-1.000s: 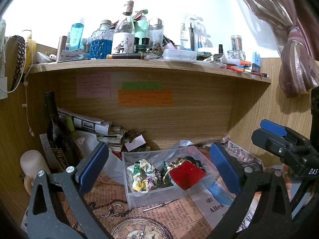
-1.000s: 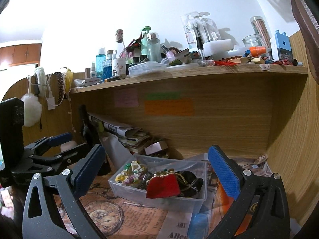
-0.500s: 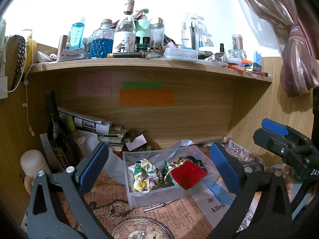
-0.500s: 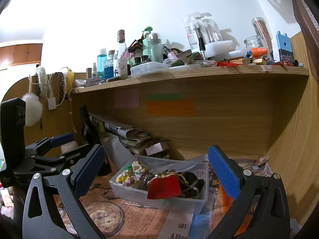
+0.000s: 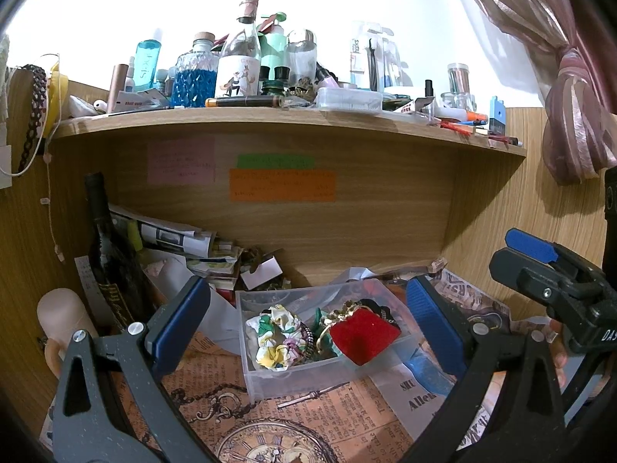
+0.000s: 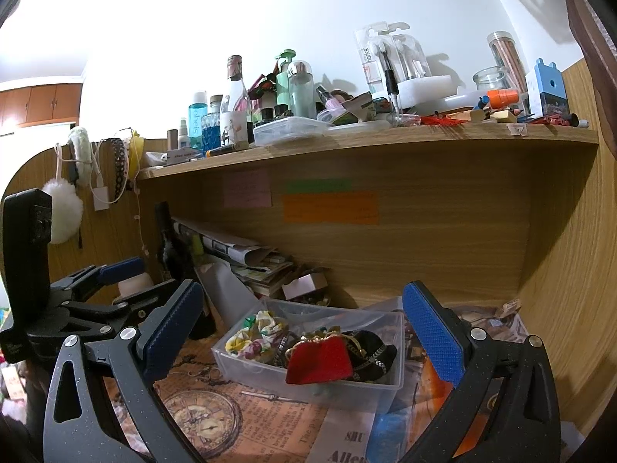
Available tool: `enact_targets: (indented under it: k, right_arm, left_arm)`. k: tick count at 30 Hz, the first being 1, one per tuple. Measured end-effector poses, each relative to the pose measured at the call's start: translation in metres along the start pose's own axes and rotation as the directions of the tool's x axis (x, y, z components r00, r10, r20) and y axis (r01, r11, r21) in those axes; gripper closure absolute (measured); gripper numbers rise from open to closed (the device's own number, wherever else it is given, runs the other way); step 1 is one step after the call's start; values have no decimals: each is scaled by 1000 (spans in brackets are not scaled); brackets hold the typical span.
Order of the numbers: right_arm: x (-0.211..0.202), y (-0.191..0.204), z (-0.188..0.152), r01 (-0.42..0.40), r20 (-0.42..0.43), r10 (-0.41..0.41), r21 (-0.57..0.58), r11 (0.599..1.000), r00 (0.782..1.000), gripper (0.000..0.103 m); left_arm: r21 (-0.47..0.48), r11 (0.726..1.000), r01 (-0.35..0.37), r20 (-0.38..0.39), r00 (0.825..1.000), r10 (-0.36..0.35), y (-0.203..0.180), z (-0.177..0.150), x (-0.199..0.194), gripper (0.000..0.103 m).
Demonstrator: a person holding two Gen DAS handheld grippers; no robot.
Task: Organize soft objects
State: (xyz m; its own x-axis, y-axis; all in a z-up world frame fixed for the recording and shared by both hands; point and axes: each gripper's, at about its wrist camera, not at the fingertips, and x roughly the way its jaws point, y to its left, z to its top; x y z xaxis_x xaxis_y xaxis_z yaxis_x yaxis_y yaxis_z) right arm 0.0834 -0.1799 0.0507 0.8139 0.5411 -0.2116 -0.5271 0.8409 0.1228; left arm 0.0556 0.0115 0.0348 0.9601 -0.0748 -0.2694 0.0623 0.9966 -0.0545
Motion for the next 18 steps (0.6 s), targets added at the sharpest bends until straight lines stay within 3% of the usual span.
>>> enact_targets:
  k: [18]
  right_arm:
    - [11,-5,-9,-5,-36,5,3,1000,999,0]
  left_arm:
    - [-5,999,34,-18,999,-35,7,-3,7,0]
